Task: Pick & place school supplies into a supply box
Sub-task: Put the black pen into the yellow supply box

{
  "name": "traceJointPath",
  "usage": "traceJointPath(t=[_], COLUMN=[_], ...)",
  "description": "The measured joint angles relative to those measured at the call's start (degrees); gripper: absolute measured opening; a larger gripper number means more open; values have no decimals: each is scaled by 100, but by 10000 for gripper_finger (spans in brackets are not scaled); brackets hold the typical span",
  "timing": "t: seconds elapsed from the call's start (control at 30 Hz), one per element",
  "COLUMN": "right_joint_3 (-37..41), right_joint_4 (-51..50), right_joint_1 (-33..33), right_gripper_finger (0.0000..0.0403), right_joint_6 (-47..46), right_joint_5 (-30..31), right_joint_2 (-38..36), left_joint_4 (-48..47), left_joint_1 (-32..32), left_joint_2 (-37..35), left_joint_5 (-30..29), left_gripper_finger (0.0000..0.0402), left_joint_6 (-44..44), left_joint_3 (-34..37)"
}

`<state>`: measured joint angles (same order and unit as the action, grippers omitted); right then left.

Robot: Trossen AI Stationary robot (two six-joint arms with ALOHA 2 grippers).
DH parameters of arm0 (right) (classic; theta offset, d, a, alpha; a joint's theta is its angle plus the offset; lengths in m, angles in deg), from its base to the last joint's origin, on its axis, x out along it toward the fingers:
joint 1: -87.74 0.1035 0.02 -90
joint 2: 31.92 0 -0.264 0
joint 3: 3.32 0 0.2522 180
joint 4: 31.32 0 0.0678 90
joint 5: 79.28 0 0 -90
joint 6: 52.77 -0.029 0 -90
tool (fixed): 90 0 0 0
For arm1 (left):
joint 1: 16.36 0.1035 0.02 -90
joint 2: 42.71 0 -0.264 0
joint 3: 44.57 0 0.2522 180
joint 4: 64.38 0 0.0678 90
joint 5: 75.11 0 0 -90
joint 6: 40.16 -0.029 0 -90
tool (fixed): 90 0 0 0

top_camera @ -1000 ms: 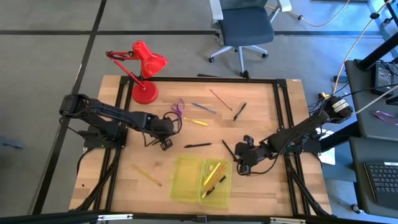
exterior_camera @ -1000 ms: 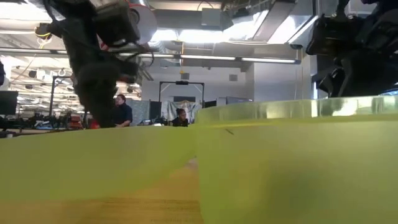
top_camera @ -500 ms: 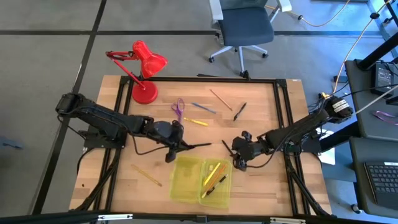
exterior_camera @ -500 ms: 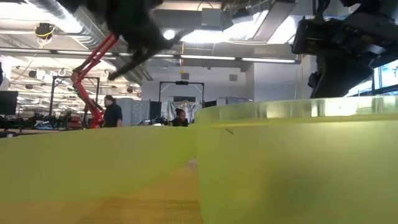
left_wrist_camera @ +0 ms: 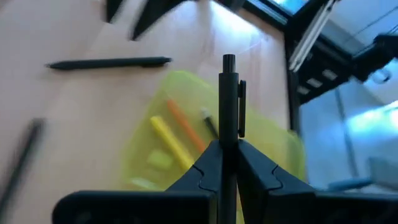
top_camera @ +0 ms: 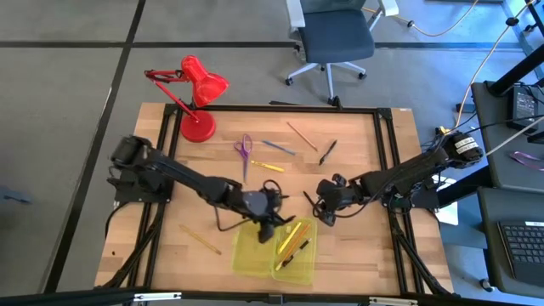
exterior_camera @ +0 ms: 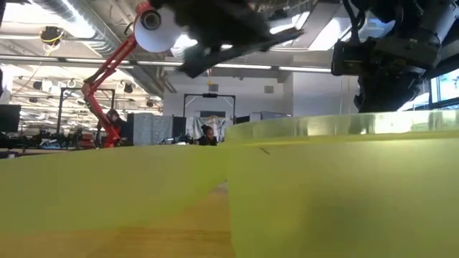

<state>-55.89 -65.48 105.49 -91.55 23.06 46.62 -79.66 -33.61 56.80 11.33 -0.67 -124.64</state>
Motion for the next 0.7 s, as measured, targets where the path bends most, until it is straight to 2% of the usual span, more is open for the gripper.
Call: traceJointPath(t=[0.3,0.47,0.7], right_joint_3=[0,0,0], right_joint_4=[-771,-1211,-1550], right_joint_1=[-130,-121,-100], right_gripper_finger=[155,155,155], right_joint_6=[-151,-146,-125], right_joint_5=[-40,-39,-29], right_joint_2=[0,0,0], left_joint_4=[91,96,76], left_joint_1=[-74,-162,-177], left_joint_2=[1173,1643,2065], left_joint_5=[-291,-413,-380], left_gripper_finger=[18,19,19], left_joint_6=[1561,2679,3189], left_joint_3=[-1221,-1358,-1363])
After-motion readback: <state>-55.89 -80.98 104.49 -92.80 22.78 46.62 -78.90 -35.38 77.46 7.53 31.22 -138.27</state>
